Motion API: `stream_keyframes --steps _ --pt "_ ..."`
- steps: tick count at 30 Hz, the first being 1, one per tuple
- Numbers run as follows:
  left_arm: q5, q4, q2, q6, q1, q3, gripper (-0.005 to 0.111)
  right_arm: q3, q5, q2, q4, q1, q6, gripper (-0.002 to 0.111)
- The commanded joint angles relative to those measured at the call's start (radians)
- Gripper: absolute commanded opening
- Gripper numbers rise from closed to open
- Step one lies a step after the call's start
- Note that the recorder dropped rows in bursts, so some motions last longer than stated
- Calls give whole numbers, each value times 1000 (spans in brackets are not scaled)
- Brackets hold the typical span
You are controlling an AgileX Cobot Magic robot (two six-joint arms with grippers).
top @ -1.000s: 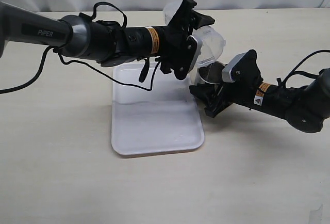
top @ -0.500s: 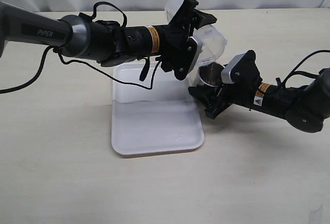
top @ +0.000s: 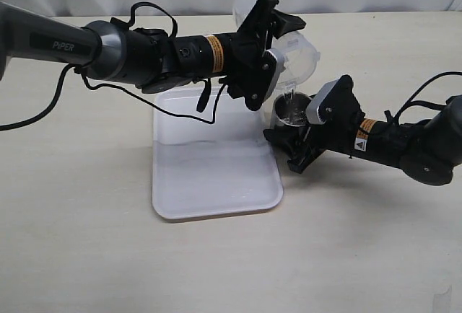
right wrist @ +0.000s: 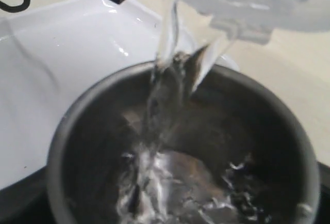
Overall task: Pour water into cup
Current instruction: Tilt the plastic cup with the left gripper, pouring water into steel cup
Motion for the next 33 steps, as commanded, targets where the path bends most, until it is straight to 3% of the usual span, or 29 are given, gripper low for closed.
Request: stream_keyframes --steps 1,10,33 --pt "-22 -19 -10 1 -9 -12 0 -1 -8 -4 -11 -2 -14 4" --pt "-15 -17 -10 108 -9 -12 0 -1 -10 -4 -11 -2 -8 4" --pt "-15 -17 -10 187 -9 -12 0 -1 -12 -4 -11 -2 -8 4"
